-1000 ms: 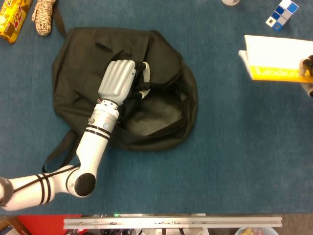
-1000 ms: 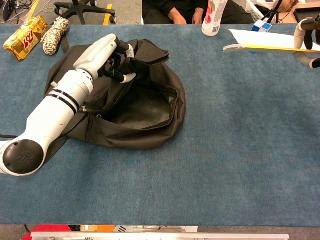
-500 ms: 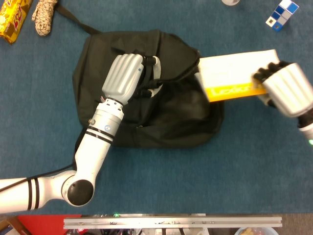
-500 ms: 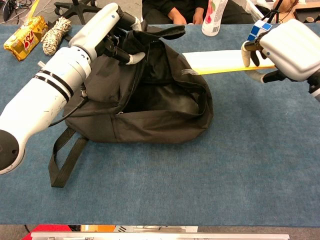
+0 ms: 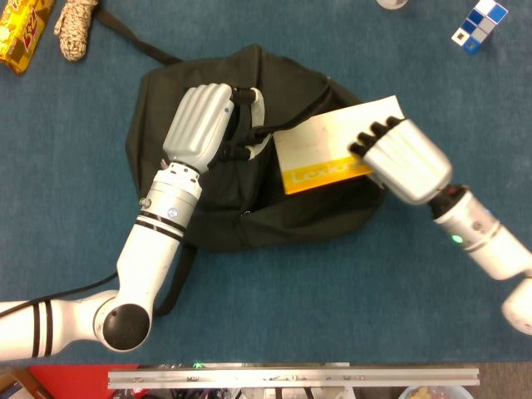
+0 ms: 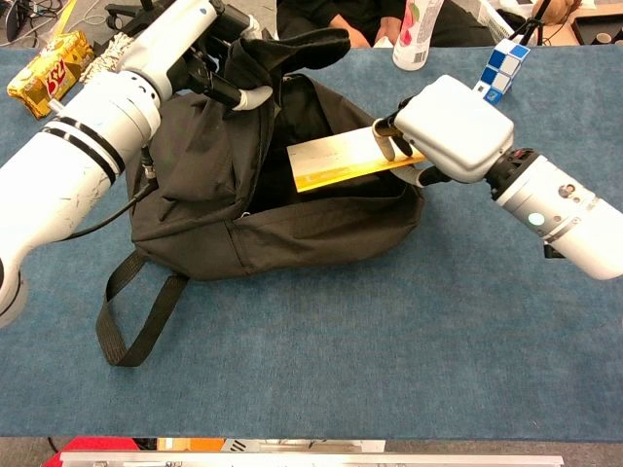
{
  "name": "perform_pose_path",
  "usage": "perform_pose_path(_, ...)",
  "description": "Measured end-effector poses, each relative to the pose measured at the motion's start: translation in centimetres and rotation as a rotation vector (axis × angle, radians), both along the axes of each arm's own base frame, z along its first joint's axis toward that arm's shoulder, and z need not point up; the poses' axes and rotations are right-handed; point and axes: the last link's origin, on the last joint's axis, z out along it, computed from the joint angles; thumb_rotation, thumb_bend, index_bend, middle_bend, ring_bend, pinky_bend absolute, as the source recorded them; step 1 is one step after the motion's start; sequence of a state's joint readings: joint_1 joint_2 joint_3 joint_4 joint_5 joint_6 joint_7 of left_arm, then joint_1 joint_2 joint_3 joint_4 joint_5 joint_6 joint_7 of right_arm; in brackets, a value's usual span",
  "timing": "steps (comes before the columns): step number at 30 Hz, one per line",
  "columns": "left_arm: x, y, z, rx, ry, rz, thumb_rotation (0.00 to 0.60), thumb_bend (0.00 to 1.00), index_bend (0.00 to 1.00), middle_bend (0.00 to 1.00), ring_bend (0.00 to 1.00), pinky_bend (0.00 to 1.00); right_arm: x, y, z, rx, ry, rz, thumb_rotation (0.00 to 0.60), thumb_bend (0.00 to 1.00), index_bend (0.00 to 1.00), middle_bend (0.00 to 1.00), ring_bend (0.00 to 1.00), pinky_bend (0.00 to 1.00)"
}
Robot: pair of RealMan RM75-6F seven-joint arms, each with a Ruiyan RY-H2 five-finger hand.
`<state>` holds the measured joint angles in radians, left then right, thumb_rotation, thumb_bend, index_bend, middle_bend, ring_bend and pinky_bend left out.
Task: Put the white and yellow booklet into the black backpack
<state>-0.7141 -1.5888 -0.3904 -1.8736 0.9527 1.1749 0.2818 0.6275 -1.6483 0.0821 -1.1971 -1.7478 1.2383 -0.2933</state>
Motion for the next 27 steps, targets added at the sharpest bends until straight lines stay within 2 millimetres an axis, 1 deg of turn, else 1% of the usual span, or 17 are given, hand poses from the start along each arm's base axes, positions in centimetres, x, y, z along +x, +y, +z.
perform_pose_path(6, -0.1, -0.3, 0.3, -0.005, -0.002, -0.003, 0.6, 0.36, 0.75, 0.81, 0.8, 1.0, 2.7, -0.4, -2.2, 0.01, -0.046, 0.028, 0.6, 0.27, 0.9, 0.71, 0.62, 0.73)
perform_pose_path(9, -0.1, -0.3, 0.5, -0.002, 0.002, -0.006, 0.6, 0.36, 0.75, 0.81, 0.8, 1.0, 4.1, -0.6, -3.1, 0.012, -0.073, 0.045, 0.6, 0.27, 0.9, 0.71, 0.62, 0.73)
perform_pose_path(12, -0.3, -0.3, 0.6, 0.001, 0.004, -0.005, 0.6, 0.36, 0.75, 0.81, 0.8, 1.0, 5.1, -0.7, -3.6, 0.013, -0.085, 0.063, 0.6, 0.26, 0.9, 0.71, 0.62, 0.73)
perform_pose_path(19, -0.4, -0.2, 0.8, 0.004, 0.011, -0.005, 0.6, 0.36, 0.75, 0.81, 0.8, 1.0, 6.7, -0.7, -4.7, 0.014, -0.109, 0.086, 0.6, 0.26, 0.9, 0.71, 0.62, 0.73)
perform_pose_path(27, -0.6, -0.1, 1.0, 0.006, 0.009, 0.004, 0.6, 0.36, 0.75, 0.81, 0.8, 1.0, 7.0, -0.9, -6.3, 0.018, -0.12, 0.081, 0.6, 0.24, 0.9, 0.71, 0.62, 0.73)
